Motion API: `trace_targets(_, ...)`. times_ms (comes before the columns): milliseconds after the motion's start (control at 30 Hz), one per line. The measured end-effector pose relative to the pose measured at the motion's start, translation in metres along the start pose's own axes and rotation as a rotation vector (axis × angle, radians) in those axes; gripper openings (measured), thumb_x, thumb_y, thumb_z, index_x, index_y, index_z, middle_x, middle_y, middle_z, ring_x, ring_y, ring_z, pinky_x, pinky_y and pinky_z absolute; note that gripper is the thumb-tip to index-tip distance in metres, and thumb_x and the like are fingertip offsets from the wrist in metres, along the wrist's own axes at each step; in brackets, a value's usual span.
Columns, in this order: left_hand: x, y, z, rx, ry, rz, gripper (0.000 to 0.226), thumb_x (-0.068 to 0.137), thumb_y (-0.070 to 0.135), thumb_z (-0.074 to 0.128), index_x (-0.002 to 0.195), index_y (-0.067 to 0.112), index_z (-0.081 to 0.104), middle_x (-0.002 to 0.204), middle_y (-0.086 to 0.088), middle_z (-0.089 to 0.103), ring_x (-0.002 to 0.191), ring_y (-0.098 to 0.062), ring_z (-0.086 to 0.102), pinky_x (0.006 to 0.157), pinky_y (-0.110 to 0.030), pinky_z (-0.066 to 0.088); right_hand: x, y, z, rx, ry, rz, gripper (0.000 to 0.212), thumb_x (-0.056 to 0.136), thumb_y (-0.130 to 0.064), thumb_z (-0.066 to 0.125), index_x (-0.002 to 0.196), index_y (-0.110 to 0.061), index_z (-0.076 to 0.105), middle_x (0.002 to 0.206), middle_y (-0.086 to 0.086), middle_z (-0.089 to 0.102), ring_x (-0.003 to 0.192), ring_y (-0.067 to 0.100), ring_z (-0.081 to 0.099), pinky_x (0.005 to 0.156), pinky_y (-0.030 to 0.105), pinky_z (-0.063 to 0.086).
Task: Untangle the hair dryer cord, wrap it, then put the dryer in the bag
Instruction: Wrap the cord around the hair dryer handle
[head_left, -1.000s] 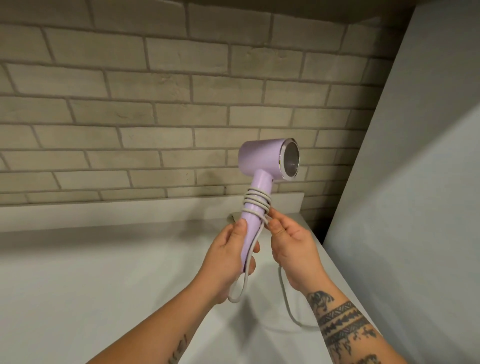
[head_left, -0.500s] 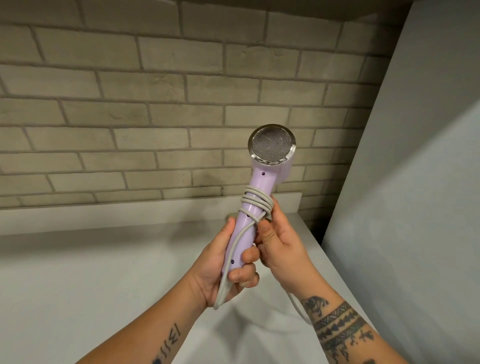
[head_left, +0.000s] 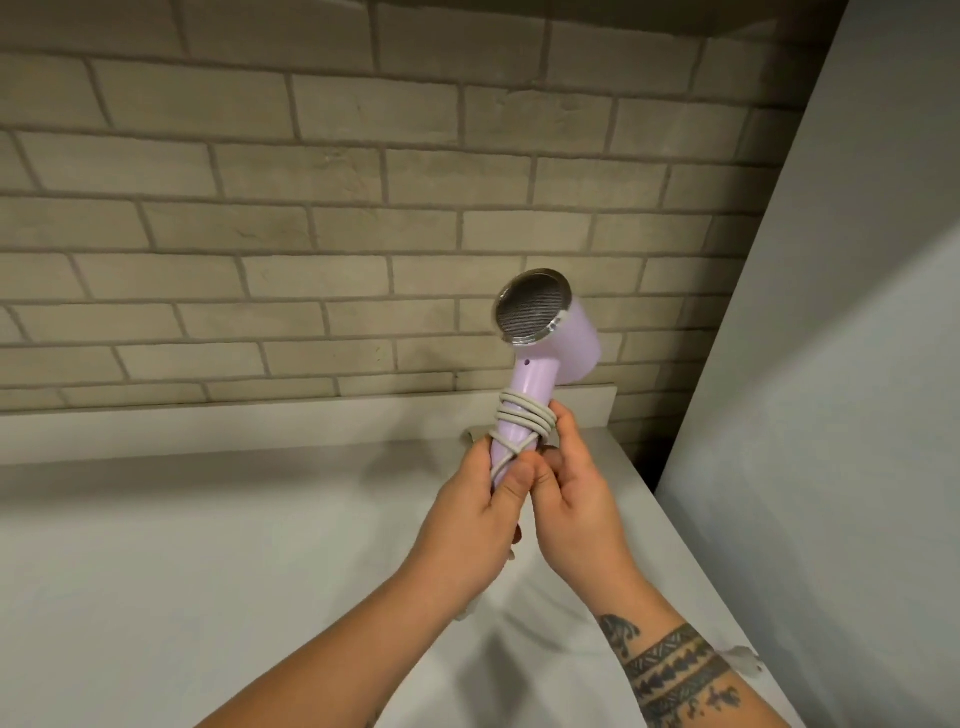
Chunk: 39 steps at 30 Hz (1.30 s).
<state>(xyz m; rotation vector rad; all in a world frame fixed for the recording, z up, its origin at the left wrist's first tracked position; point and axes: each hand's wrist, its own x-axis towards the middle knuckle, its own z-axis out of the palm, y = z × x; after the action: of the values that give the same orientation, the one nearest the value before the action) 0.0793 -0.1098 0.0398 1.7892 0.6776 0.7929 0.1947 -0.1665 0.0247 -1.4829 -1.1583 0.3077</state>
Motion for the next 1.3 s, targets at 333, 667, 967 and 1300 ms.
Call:
trace_targets(333, -0.002, -0.007, -0.016, -0.277, -0.030, -0.191, 0.025, 0.104, 0.040, 0.048, 0.112, 0.018, 0.057, 0.085, 0.000, 0.066, 0.059, -0.022, 0.058, 0.054, -0.034, 0.050, 0.023, 0.001, -0.016, -0.288, 0.160, -0.277, 0.050, 0.086, -0.050, 0.061, 0.127, -0.023, 0.068, 0.084, -0.014, 0.077, 0.074, 0.007, 0.071, 0.070, 0.036, 0.059)
trace_targets(667, 0.002, -0.002, -0.010, -0.665, 0.042, -0.275, 0.062, 0.091, 0.057, 0.048, 0.111, -0.001, 0.060, 0.075, -0.007, 0.068, 0.053, -0.021, 0.054, 0.050, -0.031, 0.047, 0.013, -0.001, 0.003, 0.182, -0.038, 0.138, 0.014, 0.101, -0.027, 0.057, 0.114, -0.031, 0.058, 0.076, -0.002, 0.066, 0.063, 0.008, 0.060, 0.065, 0.028, 0.046)
trace_targets(967, -0.002, 0.001, -0.025, -0.899, -0.306, -0.381, 0.066, 0.089, 0.064, 0.041, 0.088, 0.003, 0.067, 0.068, -0.012, 0.057, 0.045, -0.019, 0.053, 0.042, -0.025, 0.047, 0.006, -0.018, -0.003, 0.488, -0.299, 0.125, 0.040, 0.092, -0.050, 0.061, 0.128, -0.033, 0.060, 0.068, 0.000, 0.057, 0.057, 0.019, 0.051, 0.050, 0.022, 0.037)
trace_targets(1300, -0.006, -0.012, -0.025, -0.296, -0.246, -0.319, 0.055, 0.100, 0.063, 0.038, 0.113, 0.017, 0.065, 0.102, -0.012, 0.075, 0.087, -0.025, 0.071, 0.075, -0.035, 0.058, -0.001, -0.015, -0.004, 0.543, -0.078, 0.159, 0.045, 0.091, -0.005, 0.071, 0.128, -0.027, 0.061, 0.112, 0.010, 0.075, 0.090, 0.020, 0.071, 0.068, 0.024, 0.054)
